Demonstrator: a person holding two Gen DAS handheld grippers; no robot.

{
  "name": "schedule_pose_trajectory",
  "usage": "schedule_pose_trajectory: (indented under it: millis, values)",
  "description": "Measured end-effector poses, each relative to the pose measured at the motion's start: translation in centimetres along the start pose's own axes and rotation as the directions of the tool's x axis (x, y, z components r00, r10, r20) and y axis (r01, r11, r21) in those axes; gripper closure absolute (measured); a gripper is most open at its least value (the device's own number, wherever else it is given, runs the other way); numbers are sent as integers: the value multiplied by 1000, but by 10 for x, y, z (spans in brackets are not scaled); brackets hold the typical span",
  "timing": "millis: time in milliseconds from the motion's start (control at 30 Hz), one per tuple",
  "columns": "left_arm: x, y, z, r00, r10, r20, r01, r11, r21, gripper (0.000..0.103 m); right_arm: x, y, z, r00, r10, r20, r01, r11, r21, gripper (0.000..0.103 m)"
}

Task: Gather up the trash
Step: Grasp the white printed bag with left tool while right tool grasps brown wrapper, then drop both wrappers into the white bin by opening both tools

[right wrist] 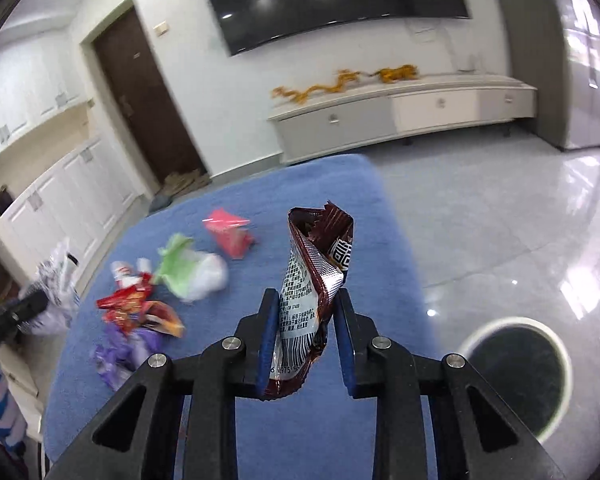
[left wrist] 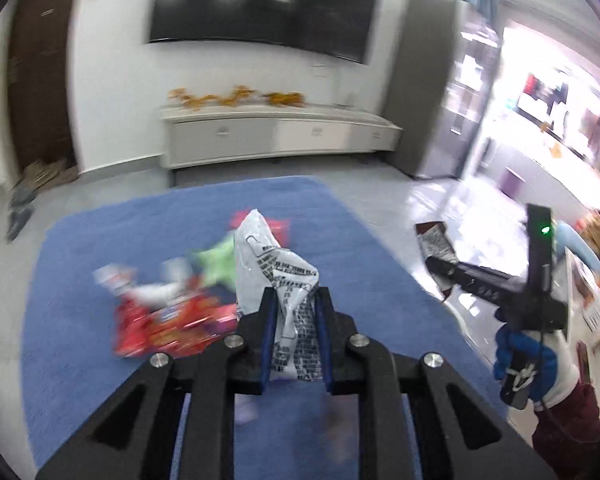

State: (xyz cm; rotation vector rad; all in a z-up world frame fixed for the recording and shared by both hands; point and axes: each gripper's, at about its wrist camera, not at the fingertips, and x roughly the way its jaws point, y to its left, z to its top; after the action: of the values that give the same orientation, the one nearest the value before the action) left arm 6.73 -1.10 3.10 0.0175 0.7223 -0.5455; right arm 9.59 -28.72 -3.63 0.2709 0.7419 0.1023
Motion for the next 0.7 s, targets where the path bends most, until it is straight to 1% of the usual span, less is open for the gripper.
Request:
schedule_pose_trajectory:
  millis: [100,167,233,333,367,500,533,567,633,667,700]
  values:
    - [39,-50,19,995,-86,-55,90,993,77,85,-13,-48,-4,997,-76,3,75,996,55,76]
    - [67,-85,29,989,-107,-102,120,985,125,85,-23,-86,-13,991,-137,-6,137,985,106,76]
    - [102,-122,40,974,-158,-164,184,970,156,84,-25,-119,-21,984,-178,-18,179,973,148,75]
    - [145,-172,54,953,-197,-229,244,949,200,84,-23,-163,-37,972,-231,-50,236,948,212,75]
    - [156,-187,55,949,-201,-244,254,943,213,84,-20,-180,-42,967,-245,-66,253,937,240,75]
    - [210,-234,58,916,-227,-330,311,923,227,84,-2,-228,-55,959,-255,-119,280,908,312,72]
    - [217,-242,57,908,-236,-345,324,919,224,80,5,-239,-58,958,-253,-134,283,902,327,71]
    - [228,-250,56,893,-255,-370,348,914,211,76,11,-246,-60,957,-249,-146,285,897,339,68]
    - [243,-263,56,877,-281,-390,373,909,184,50,24,-257,-66,951,-255,-176,303,886,352,65]
    - [249,-267,55,874,-291,-389,380,909,172,46,27,-262,-71,948,-257,-187,309,883,353,60]
    - [252,-268,54,871,-297,-391,384,908,166,44,32,-265,-73,945,-261,-197,317,879,356,53]
